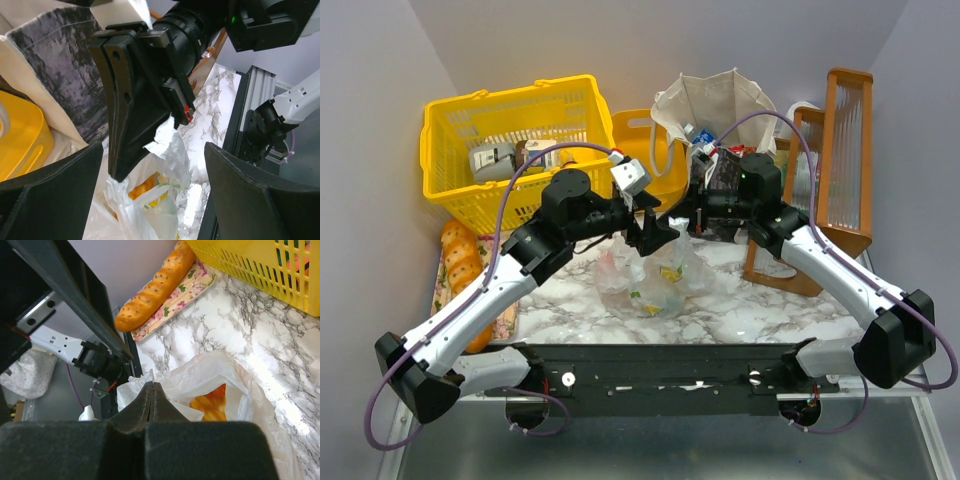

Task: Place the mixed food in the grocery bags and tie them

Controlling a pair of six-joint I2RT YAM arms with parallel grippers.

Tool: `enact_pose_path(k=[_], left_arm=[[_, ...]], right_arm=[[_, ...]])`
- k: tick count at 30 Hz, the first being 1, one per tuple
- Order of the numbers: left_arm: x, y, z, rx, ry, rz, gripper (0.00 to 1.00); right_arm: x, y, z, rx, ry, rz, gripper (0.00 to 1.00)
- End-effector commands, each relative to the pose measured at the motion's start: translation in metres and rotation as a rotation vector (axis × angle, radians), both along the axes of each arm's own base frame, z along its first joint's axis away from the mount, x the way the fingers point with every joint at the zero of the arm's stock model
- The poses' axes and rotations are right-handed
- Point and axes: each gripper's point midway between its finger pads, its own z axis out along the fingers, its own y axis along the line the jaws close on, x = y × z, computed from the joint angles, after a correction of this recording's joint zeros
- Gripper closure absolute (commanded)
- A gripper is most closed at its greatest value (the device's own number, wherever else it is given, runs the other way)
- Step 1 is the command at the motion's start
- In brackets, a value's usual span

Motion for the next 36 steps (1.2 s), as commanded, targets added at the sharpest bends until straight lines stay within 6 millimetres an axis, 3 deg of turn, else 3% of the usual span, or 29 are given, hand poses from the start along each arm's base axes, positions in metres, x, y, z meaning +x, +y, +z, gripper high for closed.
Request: enact_pose_path(k=[1, 12, 15, 18, 19, 21, 29, 36], left_arm=[[0.000, -0.015, 0.012, -0.034, -0.012, -0.040, 0.14], [0.004, -0.023, 0.002, -0.019, -0.003, -0.039, 0.39], [0.000, -0.027, -0.004, -0.013, 0.014, -0.058, 0.54], [-0.002, -0.027, -0.005, -0.016, 0.018, -0.066, 0.76], [-0.003, -0.027, -0.004, -0.020, 0.016, -0.068, 0.88], [-0.003, -0.025, -0.005, -0.020, 0.016, -0.058, 0.99], [0.002, 0.003, -0.009, 0.026, -0.025, 0.076, 1.00], [0.013, 0.023, -0.035, 0.100, 0.009, 0.194, 1.00]], right_arm=[[0.003, 0.003, 0.009, 0.005, -0.019, -0.010, 0.99], [0.002, 0.003, 0.009, 0.006, -0.018, 0.001, 0.99], [0.003, 0.003, 0.010, 0.007, -0.022, -0.005, 0.99], [0.003, 0.002, 0.010, 0.006, -0.025, -0.012, 0.99], [0.003, 0.001, 0.010, 0.006, -0.027, -0.016, 0.99], [0.005, 0.001, 0.010, 0.004, -0.031, -0.030, 0.99], [0.028, -0.018, 0.009, -0.068, -0.042, -0.223, 0.99], [0.031, -0.034, 0.024, -0.068, -0.069, -0.331, 0.99]])
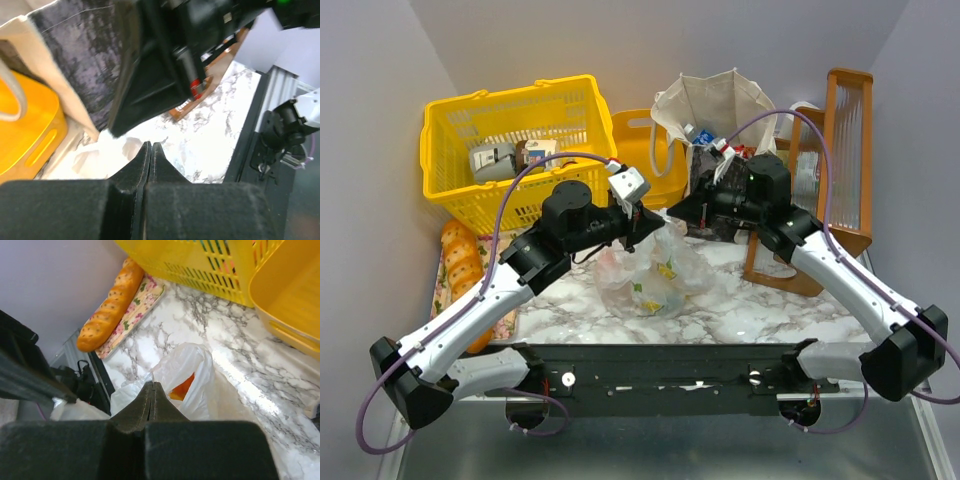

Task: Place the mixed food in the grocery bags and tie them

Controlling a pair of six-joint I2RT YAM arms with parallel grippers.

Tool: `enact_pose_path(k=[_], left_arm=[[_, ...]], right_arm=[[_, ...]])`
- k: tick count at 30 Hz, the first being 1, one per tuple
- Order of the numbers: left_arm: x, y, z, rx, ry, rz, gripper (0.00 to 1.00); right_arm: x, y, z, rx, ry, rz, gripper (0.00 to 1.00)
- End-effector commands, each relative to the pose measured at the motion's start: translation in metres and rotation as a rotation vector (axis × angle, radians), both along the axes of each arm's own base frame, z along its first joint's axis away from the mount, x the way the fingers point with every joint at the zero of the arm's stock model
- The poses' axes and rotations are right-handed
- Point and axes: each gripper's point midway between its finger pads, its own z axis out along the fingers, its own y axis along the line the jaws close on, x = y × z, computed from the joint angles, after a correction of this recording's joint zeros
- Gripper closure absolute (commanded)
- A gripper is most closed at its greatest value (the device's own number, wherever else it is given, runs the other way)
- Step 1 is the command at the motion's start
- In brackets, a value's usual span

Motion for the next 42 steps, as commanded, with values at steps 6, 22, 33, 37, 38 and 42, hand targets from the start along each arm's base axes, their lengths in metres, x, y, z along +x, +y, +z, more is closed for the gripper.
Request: enact_pose_path(k=[6, 22, 33, 37, 38, 42], left_arm=[[0.028, 0.021, -0.030, 0.070, 0.042, 0.198, 1.00], [0.054, 0.058, -0.035, 0.051, 0.028, 0.456, 0.87], [0.011, 0.026, -0.017, 0.127, -0.117, 0.062, 0.01], [0.016, 0.023, -0.029, 0.217, -0.107, 0.032, 0.01], [0.020, 0.019, -0.035, 0.237, -0.094, 0.028, 0.01], [0.021, 0.012, -0.047, 0.283, -0.060, -0.023, 0.01]], right_arm=[[-0.015, -0.017, 0.041, 0.041, -0.110, -0.040, 0.99], [-0.014, -0.017, 0.022, 0.014, -0.078, -0.045, 0.99], [-0.018, -0.013, 0.027, 0.027, -0.086, -0.006, 0.99], [-0.020, -0.013, 0.029, 0.032, -0.090, 0.006, 0.99], [-0.021, -0.013, 0.028, 0.031, -0.090, 0.008, 0.99], [-0.023, -0.012, 0.031, 0.037, -0.099, 0.021, 0.99]])
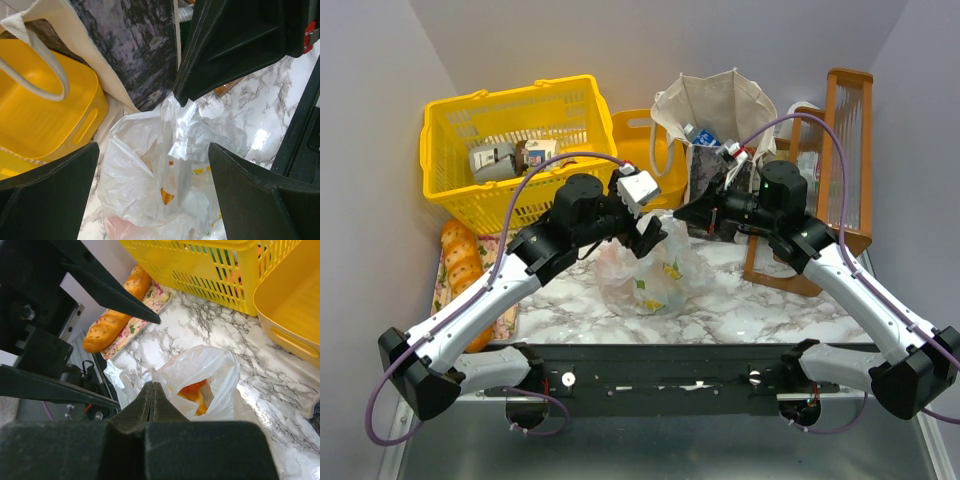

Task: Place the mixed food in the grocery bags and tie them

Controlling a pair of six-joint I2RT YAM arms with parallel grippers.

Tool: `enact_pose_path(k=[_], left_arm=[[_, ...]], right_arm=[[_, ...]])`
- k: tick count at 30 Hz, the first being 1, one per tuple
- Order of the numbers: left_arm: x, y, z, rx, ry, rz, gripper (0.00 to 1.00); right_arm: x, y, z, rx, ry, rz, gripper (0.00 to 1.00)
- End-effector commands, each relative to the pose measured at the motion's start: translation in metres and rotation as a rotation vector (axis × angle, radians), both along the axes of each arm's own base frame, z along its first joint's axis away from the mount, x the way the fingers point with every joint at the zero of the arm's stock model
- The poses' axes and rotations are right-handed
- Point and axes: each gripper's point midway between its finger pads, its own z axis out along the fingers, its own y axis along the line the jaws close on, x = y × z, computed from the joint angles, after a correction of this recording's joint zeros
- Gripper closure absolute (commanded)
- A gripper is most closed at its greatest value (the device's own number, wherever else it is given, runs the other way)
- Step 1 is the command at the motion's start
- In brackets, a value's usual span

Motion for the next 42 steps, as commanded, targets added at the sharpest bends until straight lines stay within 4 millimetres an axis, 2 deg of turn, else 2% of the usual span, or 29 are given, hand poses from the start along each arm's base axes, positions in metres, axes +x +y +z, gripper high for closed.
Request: enact_pose_path(k=[1, 10, 14, 16, 17, 22, 23, 29, 34, 36, 37, 38, 41, 42], left_arm=[[-0.007, -0.008, -0.023, 0.092, 0.055, -0.105, 0.01], [-0.016, -0.029, -0.023, -0.007, 0.123, -0.186, 0.01], [-0.015, -0.033, -0.030, -0.019, 0.160, -0.201, 0.02], [-0.013, -0.032, -0.033, -0.011, 0.179, -0.197, 0.08], [-0.012, -0.031, -0.036, -0.004, 0.194, -0.197, 0.17], [-0.002, -0.021, -0.040, -0.018, 0.215, -0.160, 0.39], [-0.002, -0.019, -0.039, -0.029, 0.211, -0.170, 0.47], [0.007, -0.006, -0.035, -0.113, 0.234, -0.137, 0.50], [0.004, -0.008, -0.044, -0.126, 0.273, -0.161, 0.50], [0.003, -0.009, -0.050, -0.129, 0.286, -0.165, 0.54], [0.003, -0.010, -0.049, -0.137, 0.280, -0.172, 0.58], [0.003, -0.010, -0.049, -0.141, 0.279, -0.171, 0.69], [0.002, -0.009, -0.054, -0.146, 0.285, -0.169, 0.90], [0.002, -0.008, -0.060, -0.145, 0.299, -0.162, 0.91]], right_arm=[[-0.005, 0.001, 0.008, 0.008, -0.033, 0.033, 0.99], [-0.006, 0.000, 0.007, 0.006, -0.032, 0.033, 0.99], [-0.006, 0.001, 0.006, 0.005, -0.032, 0.035, 0.99], [-0.006, 0.000, 0.006, 0.005, -0.034, 0.030, 0.99], [-0.005, -0.001, 0.006, 0.005, -0.035, 0.026, 0.99], [-0.004, -0.006, 0.009, 0.003, -0.055, -0.008, 0.99], [-0.004, -0.006, 0.009, 0.001, -0.055, -0.013, 0.99], [-0.004, -0.009, 0.007, -0.004, -0.053, -0.029, 0.99], [-0.004, -0.009, 0.008, -0.005, -0.054, -0.029, 0.99], [-0.004, -0.009, 0.009, -0.003, -0.057, -0.027, 0.99], [-0.004, -0.009, 0.009, -0.005, -0.054, -0.027, 0.99], [-0.004, -0.009, 0.009, -0.005, -0.054, -0.027, 0.99], [-0.005, -0.011, 0.010, -0.005, -0.068, -0.029, 0.99], [-0.006, -0.011, 0.012, -0.001, -0.073, -0.029, 0.99]])
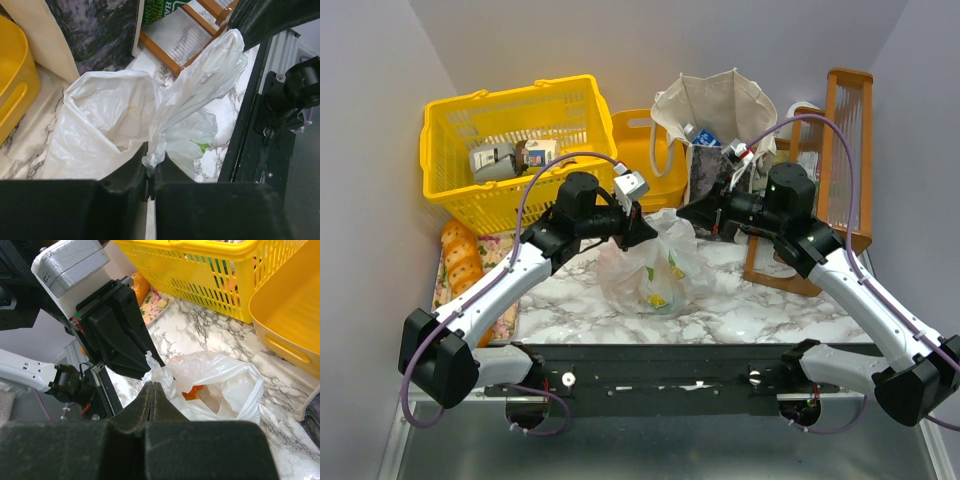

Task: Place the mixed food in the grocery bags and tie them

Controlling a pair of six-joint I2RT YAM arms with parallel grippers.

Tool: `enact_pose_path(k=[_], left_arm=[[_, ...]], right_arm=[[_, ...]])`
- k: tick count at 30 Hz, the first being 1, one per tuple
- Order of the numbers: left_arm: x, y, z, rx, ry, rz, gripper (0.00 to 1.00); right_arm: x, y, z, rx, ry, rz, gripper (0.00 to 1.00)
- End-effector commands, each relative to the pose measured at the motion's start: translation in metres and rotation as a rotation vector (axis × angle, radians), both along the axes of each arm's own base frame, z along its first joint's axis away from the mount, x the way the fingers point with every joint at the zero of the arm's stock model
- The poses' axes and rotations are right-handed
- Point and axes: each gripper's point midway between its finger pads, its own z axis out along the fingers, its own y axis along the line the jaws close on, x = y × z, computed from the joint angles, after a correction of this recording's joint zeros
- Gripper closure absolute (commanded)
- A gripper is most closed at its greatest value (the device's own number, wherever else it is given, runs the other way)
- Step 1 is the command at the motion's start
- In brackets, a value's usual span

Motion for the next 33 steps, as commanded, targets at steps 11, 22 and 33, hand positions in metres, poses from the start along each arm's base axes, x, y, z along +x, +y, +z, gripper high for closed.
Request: enact_pose_path(k=[11, 22, 33], left_arm=[[0.018, 0.010, -0.010, -0.041, 0.060, 0.131, 1.00], [0.015, 0.006, -0.013, -0.061, 0.103, 0.115, 1.00], [0.010, 0.010, -0.016, -0.045, 0.089, 0.097, 1.00]], right_arm=[[-0.039, 0.010, -0.040, -0.064, 0.022, 0.159, 0.99], [-0.051, 0.033, -0.108, -0.183, 0.152, 0.148, 0.99], [-0.049, 0.029, -0.123, -0.232, 0.164, 0.110, 0.99]])
